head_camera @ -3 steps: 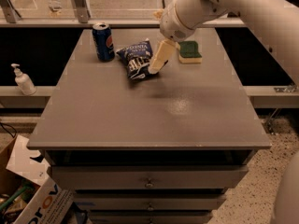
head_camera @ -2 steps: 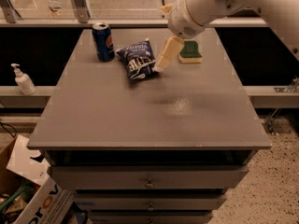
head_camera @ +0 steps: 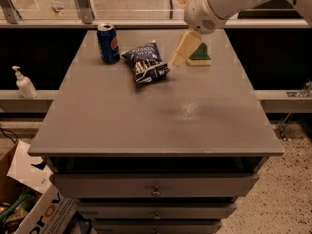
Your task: Move blue chip bag near pepsi can
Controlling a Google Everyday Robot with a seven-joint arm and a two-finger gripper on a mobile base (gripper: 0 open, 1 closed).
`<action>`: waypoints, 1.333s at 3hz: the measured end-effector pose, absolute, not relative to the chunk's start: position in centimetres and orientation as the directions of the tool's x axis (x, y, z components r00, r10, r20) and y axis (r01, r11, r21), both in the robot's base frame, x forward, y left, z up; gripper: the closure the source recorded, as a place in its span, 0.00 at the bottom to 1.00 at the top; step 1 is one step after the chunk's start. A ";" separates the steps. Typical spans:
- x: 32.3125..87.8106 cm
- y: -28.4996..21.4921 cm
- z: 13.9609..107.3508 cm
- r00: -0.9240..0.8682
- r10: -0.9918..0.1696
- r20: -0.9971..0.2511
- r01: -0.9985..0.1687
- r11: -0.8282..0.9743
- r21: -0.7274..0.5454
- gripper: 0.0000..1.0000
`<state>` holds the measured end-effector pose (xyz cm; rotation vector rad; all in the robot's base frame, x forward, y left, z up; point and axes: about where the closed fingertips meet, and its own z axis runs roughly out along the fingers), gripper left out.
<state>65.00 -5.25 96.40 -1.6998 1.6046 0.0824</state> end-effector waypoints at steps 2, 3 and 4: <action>62.8 -9.6 97.5 0.201 -0.806 -0.557 -0.841 0.150 -0.520 0.00; 60.8 -14.2 98.3 0.213 -0.775 -0.594 -0.822 0.187 -0.539 0.00; 60.7 -14.5 98.3 0.213 -0.774 -0.596 -0.820 0.189 -0.539 0.00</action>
Offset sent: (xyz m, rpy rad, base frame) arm -0.0398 -0.0846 0.0249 0.0721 -0.0910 -0.0663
